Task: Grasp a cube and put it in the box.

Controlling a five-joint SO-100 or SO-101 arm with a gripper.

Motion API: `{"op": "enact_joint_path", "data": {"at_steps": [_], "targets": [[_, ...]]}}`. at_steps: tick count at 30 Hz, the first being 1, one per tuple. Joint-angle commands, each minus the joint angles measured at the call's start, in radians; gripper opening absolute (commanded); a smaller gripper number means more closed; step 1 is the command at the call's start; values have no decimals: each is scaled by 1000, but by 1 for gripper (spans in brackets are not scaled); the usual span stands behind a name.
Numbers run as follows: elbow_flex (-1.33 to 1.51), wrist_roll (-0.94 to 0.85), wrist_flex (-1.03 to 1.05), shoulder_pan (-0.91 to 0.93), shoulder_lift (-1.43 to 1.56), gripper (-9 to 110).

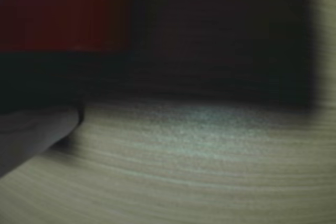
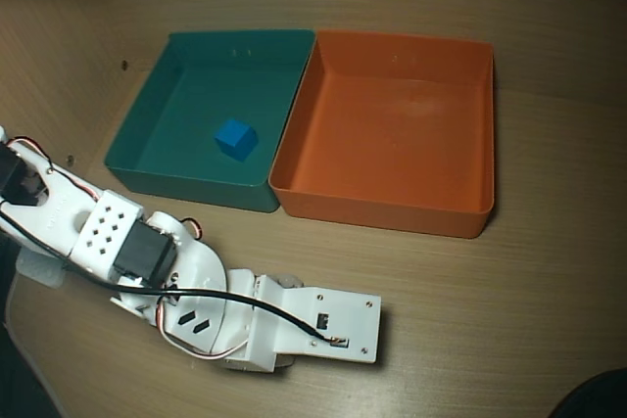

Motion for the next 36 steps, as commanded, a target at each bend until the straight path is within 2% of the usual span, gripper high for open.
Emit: {"op": "enact_joint_path", "data": {"at_steps": [1, 6, 16, 25, 36], "targets": [[-71, 12, -14, -11, 34, 34], [-71, 15, -14, -35, 37, 25], [-69, 15, -14, -40, 35, -7], [-72, 9, -14, -41, 67, -6], [-67, 15, -14, -110, 422, -6]]}}
